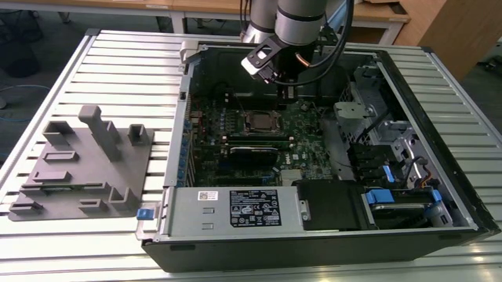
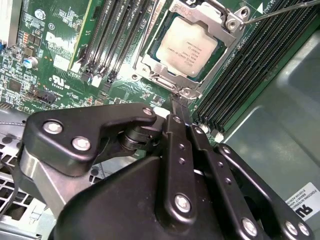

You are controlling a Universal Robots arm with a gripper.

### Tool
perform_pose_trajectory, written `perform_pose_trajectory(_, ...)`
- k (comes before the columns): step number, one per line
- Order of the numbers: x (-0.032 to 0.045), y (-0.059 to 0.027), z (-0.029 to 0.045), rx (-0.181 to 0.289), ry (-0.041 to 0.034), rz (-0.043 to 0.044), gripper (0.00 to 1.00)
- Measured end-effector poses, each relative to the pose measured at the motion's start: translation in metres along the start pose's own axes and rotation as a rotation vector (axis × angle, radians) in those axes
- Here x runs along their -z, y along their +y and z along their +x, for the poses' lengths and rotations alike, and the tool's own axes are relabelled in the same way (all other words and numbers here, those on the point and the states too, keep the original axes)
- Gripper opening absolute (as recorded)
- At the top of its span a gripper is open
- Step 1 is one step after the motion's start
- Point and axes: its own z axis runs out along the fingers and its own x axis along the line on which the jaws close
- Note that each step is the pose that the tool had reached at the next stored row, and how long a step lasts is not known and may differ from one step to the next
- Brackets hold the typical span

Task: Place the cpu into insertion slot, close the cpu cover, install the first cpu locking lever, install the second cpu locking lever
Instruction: 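Close the cpu cover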

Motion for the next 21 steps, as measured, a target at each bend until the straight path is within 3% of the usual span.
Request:
perform_pose_trajectory(4, -0.0001, -0.0017, -0.0001, 0.000, 0.0001, -0.0003, 0.10)
perform_pose_trajectory(15, -0.0033, -0.0216, -0.0005, 0.000, 0.0002, -0.0003, 0.10)
perform_pose_trajectory(21, -0.0065, -0.0245, -0.0010, 0.000, -0.0004, 0.0000, 0.10)
